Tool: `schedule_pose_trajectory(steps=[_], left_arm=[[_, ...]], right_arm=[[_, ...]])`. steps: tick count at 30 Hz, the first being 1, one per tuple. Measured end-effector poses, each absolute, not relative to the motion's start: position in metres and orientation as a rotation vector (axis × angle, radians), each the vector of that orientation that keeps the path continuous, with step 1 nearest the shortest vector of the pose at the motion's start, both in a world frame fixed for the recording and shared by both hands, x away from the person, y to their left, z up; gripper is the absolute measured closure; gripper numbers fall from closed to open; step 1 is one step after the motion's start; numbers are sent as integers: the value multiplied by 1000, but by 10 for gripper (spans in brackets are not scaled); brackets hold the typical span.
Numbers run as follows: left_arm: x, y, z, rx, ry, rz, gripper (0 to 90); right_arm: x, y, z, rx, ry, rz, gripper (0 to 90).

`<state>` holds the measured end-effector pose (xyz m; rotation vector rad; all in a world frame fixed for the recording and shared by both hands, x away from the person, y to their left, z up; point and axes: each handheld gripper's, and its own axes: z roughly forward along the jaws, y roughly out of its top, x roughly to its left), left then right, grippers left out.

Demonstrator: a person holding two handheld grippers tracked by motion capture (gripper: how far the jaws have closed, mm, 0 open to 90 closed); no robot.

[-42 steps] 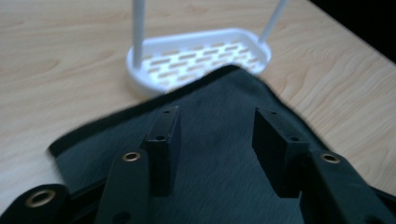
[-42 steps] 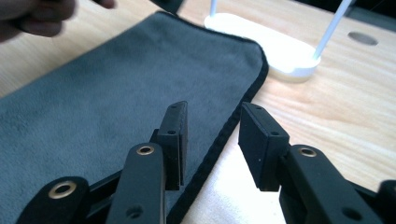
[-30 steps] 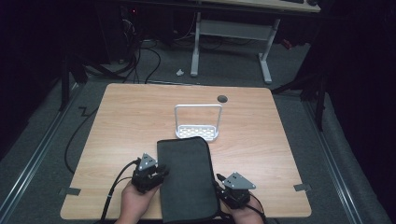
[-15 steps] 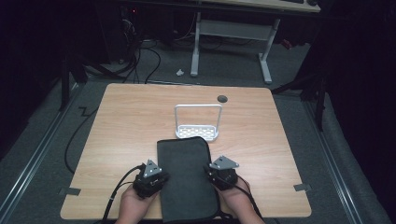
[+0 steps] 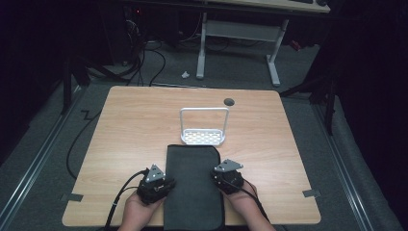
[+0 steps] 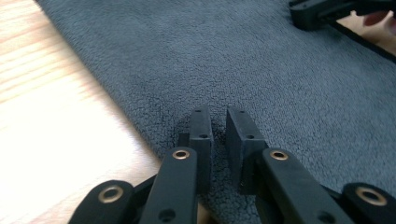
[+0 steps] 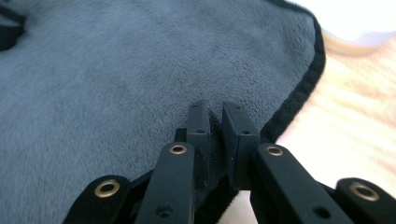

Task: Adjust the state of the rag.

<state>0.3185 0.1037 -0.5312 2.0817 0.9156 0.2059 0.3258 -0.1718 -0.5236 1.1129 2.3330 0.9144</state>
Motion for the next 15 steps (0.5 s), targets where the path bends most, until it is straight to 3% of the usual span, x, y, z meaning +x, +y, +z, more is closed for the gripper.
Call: schedule_pose_trajectory(steps=[12,15], left_arm=[[287,88,-530,2123,820,170,801],[291,88,-529,2121,827,139,757]], right_arm=[[278,-198,-526,1089,2324,951,818],[276,-200,-528,1089,2314,976,812]])
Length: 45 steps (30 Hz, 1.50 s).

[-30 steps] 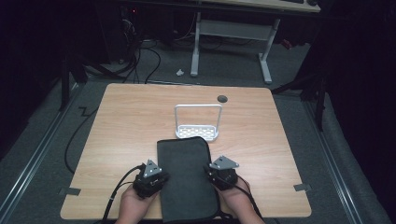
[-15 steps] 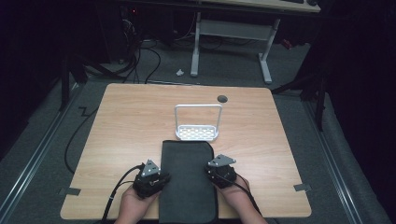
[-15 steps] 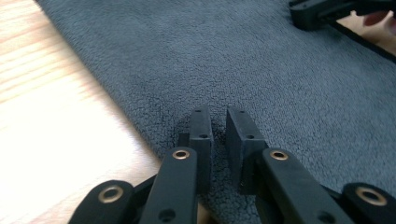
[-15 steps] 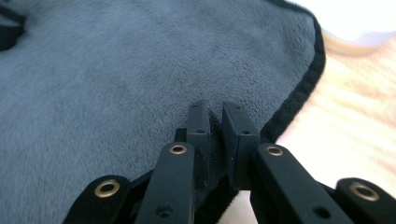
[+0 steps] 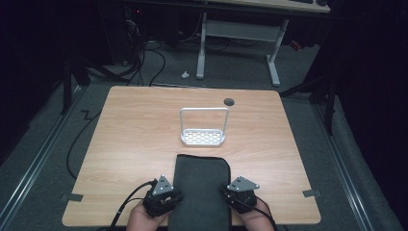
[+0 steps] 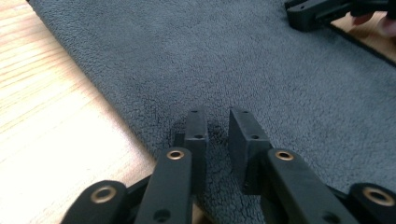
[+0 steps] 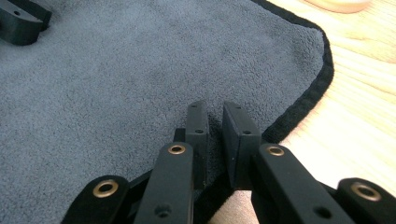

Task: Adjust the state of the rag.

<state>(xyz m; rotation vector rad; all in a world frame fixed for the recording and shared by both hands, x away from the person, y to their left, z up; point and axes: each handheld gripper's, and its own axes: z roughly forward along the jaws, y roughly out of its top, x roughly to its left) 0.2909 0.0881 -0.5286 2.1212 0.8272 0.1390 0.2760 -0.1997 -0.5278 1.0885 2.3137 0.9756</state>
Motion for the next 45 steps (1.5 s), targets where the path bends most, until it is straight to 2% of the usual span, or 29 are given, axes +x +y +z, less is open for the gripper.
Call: schedule_pose_trajectory(steps=[4,7,10,11,16,19,21,22,26,30,35,42,45], left_arm=[[313,90,-526,2055,911,178,694],[336,92,-522,1971,997,190,550],[362,89,-518,1932,1066,209,503],[368,86,-517,1931,1071,223,453],[394,75,-524,1982,1161,225,427],[400,74,-527,1981,1175,206,483],[399,74,-529,1982,1166,218,613],[398,74,-529,1986,1150,226,613],[395,79,-535,1950,1119,210,772],[395,82,-537,1927,1126,179,785],[395,82,-537,1930,1123,179,784],[395,83,-537,1927,1120,172,779],[395,83,-537,1927,1121,170,777]], right_arm=[[277,-199,-528,1077,2312,973,808],[277,-198,-529,1078,2310,976,807],[277,-198,-529,1075,2307,979,807],[277,-199,-529,1072,2307,980,806],[277,-199,-529,1068,2307,984,806],[276,-198,-529,1069,2303,981,806],[276,-199,-529,1070,2306,983,804],[276,-199,-529,1070,2306,983,804],[278,-200,-528,1091,2306,1007,753],[286,-203,-520,1132,2229,1030,684],[320,-202,-511,1241,2149,1004,626],[351,-190,-524,1306,2167,902,510],[354,-190,-526,1333,2175,901,499]])
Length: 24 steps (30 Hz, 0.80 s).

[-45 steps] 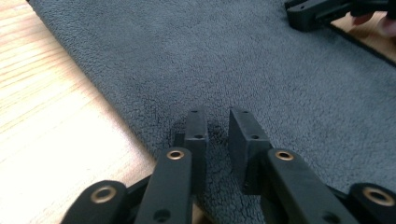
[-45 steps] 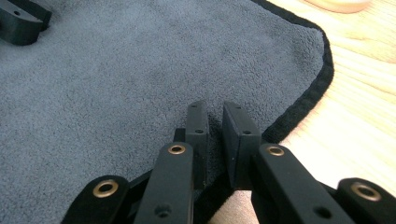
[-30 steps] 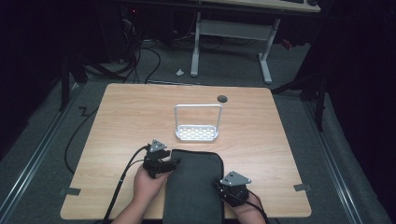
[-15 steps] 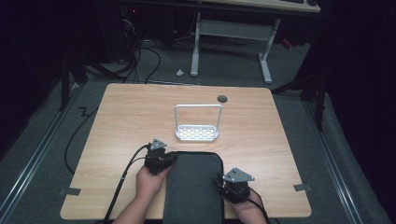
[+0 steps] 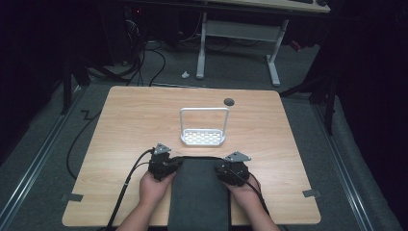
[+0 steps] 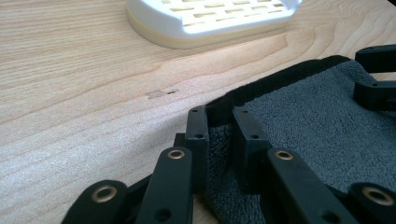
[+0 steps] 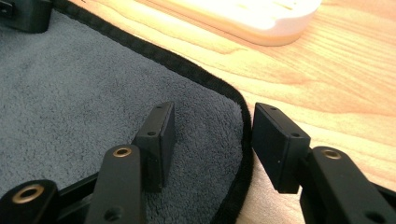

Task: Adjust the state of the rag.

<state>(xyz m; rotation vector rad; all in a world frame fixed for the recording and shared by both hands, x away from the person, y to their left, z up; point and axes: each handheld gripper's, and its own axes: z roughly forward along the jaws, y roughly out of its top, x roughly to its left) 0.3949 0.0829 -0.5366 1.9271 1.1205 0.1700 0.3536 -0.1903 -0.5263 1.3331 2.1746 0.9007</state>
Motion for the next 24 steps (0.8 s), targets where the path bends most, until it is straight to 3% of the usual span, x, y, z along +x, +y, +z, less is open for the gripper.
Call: schedule_pose_trajectory(steps=[8,17,24], left_arm=[[395,83,-537,1925,1120,164,775],[395,83,-537,1923,1121,163,773],[395,84,-537,1920,1119,162,775]], right_arm=[[356,-195,-528,1367,2203,951,523],[354,-191,-527,1362,2238,992,761],[349,-189,-529,1315,2211,995,799]])
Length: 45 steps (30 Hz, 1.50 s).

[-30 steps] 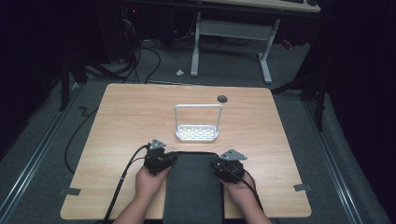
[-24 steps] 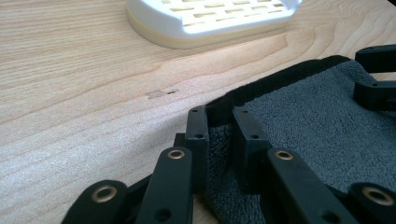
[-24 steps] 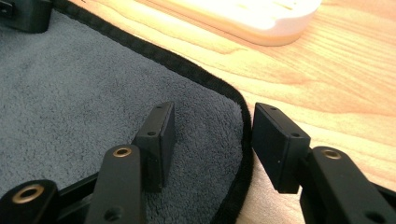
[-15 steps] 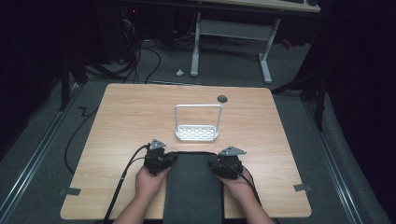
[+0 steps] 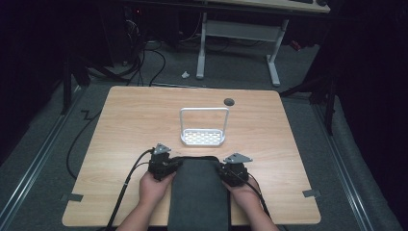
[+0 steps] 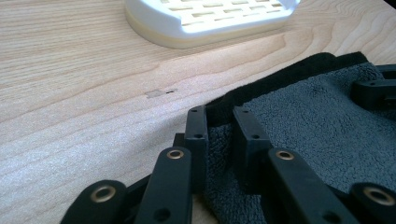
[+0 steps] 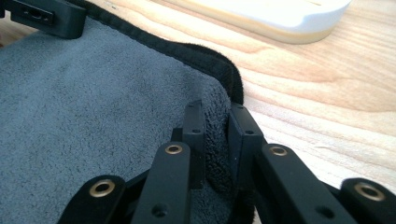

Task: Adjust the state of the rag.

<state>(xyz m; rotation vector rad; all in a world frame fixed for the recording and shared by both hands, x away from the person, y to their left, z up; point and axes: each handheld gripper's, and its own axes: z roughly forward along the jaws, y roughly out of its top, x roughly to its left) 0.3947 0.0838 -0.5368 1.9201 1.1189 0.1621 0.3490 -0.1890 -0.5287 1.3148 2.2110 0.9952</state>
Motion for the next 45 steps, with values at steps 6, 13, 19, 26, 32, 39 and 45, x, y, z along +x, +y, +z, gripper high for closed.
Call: schedule_pose_trajectory(steps=[6,13,19,26,32,39,45], left_arm=[[394,85,-537,1920,1114,153,785],[393,87,-536,1897,1110,142,819],[392,90,-532,1862,1111,149,825],[393,88,-512,1820,1089,222,832],[392,89,-489,1778,1051,261,832],[391,90,-471,1736,1026,285,832],[394,94,-460,1705,1009,304,832]], right_arm=[[345,-190,-528,1291,2174,1014,798],[341,-191,-524,1292,2128,1053,800],[339,-190,-516,1249,2101,1077,799],[345,-188,-506,1222,2075,1107,799],[348,-191,-492,1196,2032,1141,798],[349,-189,-476,1183,1980,1165,798],[353,-187,-463,1170,1951,1177,799]])
